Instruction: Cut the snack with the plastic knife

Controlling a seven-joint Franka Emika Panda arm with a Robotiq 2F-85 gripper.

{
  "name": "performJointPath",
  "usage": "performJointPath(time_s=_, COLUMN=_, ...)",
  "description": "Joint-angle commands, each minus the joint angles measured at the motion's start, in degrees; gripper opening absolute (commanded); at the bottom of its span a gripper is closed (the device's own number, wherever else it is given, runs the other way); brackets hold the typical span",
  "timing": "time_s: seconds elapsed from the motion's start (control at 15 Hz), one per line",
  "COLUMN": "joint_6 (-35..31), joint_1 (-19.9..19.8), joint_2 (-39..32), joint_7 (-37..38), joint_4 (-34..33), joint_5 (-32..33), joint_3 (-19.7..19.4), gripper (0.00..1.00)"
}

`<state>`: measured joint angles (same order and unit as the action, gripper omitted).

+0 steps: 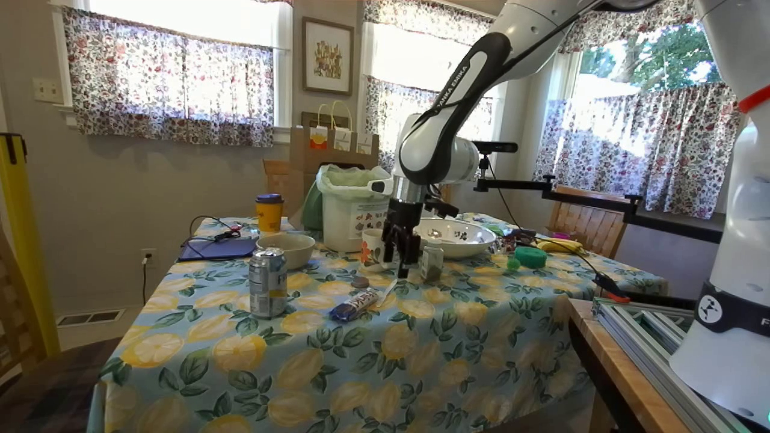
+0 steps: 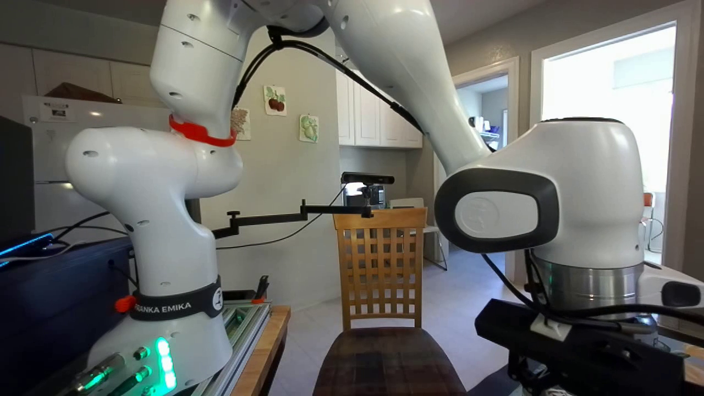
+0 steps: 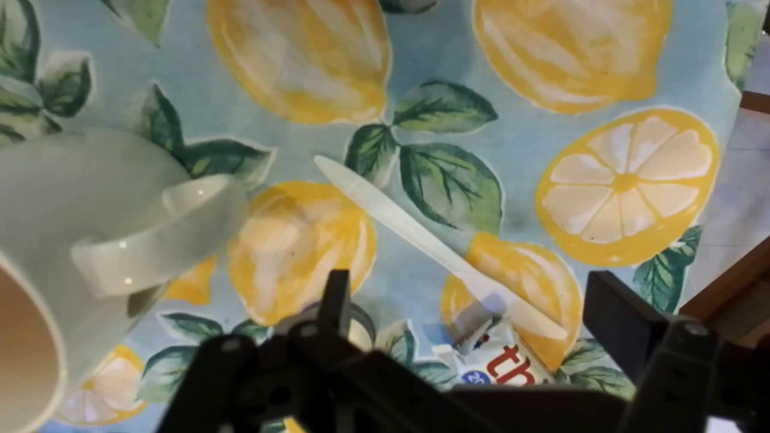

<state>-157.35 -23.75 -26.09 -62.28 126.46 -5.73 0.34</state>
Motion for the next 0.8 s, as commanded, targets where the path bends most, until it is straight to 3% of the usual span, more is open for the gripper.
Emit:
performJointPath(time_s=0.0, joint_6=-1.58, joint_1=-0.73, joint_2=-0.40, joint_7=-5.31, joint_4=-0.59, joint_5=2.35, joint_3=1.59, gripper=1.00)
performJointPath(time_s=0.4, joint_6=-9.33, joint_1=0.17, joint_2=-1.96, joint_7=-8.79, joint_4=1.43, joint_5=11.27, joint_3=0.08, gripper=1.00)
performJointPath(time_s=0.73, joint_6=-9.70, joint_1=-0.99, joint_2=-4.01, joint_7=-11.07, joint_4=0.96, joint_5=16.33, joint_3=0.13, gripper=1.00)
